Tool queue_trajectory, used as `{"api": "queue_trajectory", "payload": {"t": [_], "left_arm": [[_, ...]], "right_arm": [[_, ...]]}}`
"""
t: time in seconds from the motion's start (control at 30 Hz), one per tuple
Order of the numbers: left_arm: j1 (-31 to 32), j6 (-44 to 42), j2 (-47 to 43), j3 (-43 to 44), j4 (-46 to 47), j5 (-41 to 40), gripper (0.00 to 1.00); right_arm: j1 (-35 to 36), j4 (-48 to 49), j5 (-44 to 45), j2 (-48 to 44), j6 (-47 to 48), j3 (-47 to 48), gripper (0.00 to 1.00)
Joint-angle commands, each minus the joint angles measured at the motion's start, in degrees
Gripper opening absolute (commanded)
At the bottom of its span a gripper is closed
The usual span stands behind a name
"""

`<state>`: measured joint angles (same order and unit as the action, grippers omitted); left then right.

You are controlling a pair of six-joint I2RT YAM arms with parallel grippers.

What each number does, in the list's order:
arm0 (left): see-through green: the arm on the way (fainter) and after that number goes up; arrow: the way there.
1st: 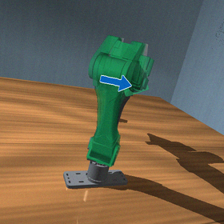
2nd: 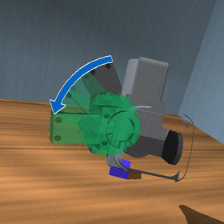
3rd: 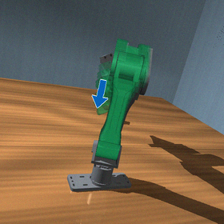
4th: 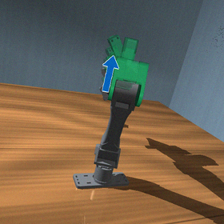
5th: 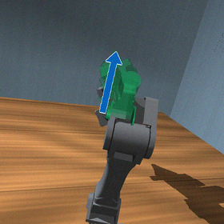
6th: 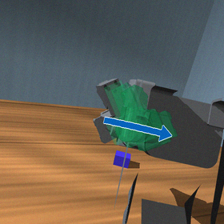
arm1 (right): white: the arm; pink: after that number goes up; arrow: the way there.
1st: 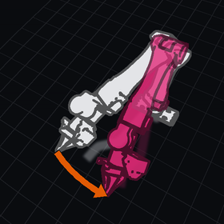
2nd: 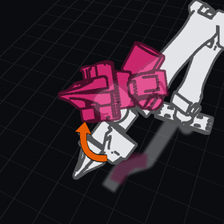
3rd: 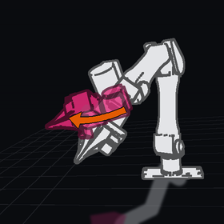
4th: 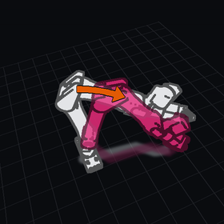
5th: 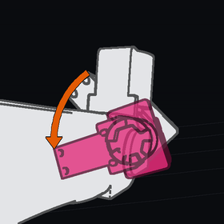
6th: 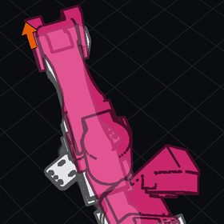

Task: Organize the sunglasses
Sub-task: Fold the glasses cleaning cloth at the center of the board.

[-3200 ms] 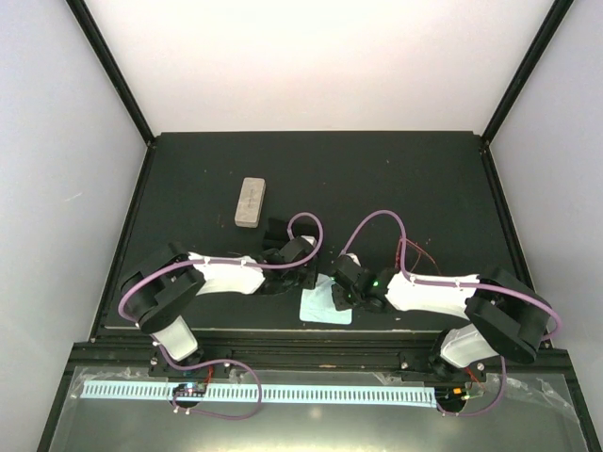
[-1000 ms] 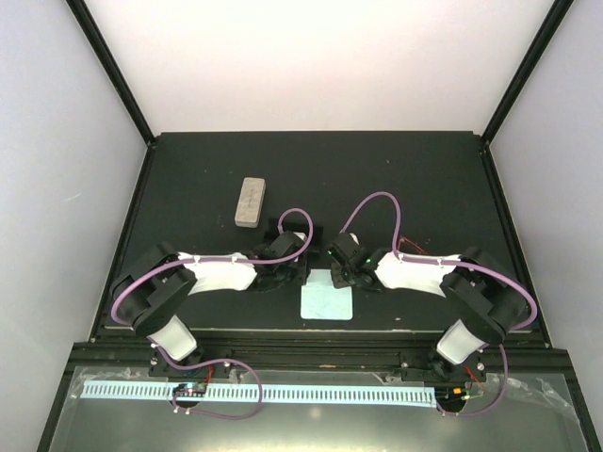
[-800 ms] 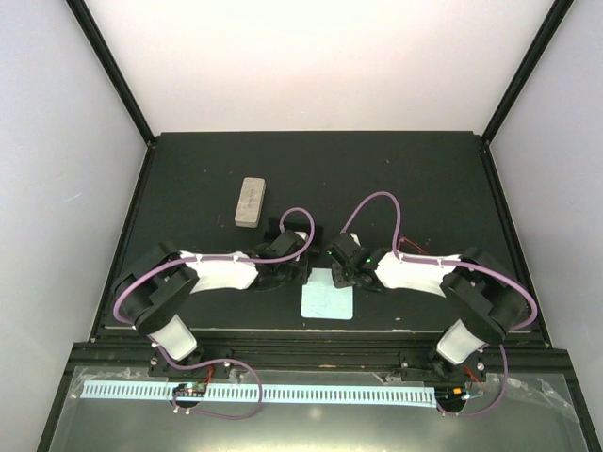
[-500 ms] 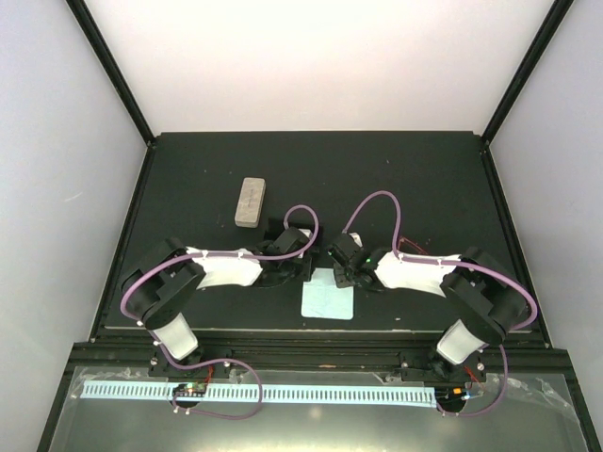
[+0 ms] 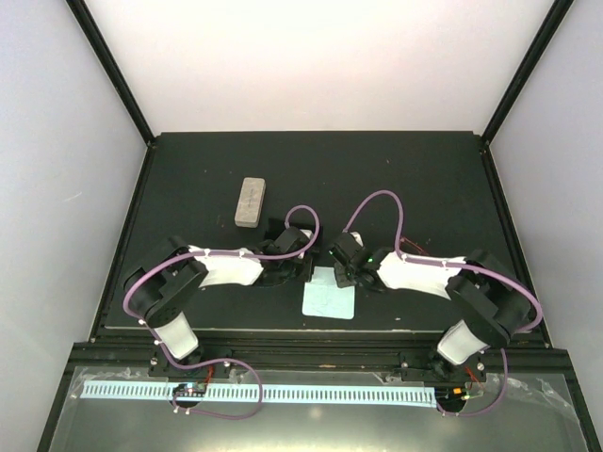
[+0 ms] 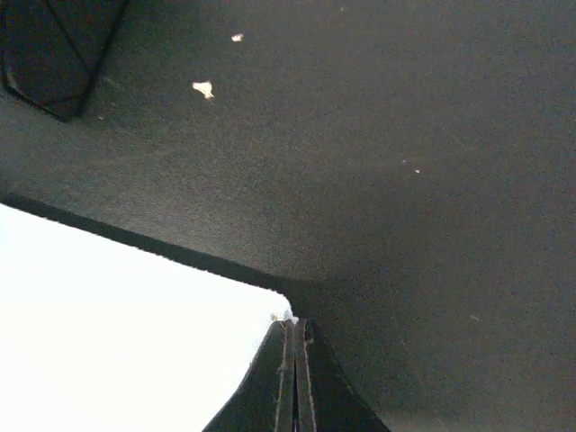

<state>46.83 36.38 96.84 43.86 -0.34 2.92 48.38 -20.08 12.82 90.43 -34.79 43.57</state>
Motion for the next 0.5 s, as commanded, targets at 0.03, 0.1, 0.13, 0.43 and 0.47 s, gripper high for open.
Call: {"api": "queue_trajectory", "payload": {"t": [0.03, 0.1, 0.13, 0.43, 0.47], "left_arm": [[-0.3, -1.2, -2.6, -1.1, -1.8, 0.0, 0.01], [-0.3, -1.3, -4.3, -1.9, -1.5, 0.1, 0.02], [-0.3, -1.3, -4.9, -2.2, -1.4, 0.2, 0.02], [-0.4, -1.2, -9.8, -5.2, 0.1, 2.4, 0.02], [-0.4, -1.3, -10.2, -5.4, 0.2, 2.7, 0.02]], "right_arm": [[-0.3, -0.7, -0.9, -4.3, 1.0, -0.2, 0.01], [-0.3, -0.4, -2.1, -5.3, 1.5, -0.5, 0.01], [-0.2, -0.3, -2.6, -5.8, 1.6, -0.6, 0.01], [-0.2, 0.0, -6.8, -8.6, 2.0, -2.0, 0.01], [-0.3, 0.0, -7.0, -8.8, 2.0, -2.3, 0.01]]}}
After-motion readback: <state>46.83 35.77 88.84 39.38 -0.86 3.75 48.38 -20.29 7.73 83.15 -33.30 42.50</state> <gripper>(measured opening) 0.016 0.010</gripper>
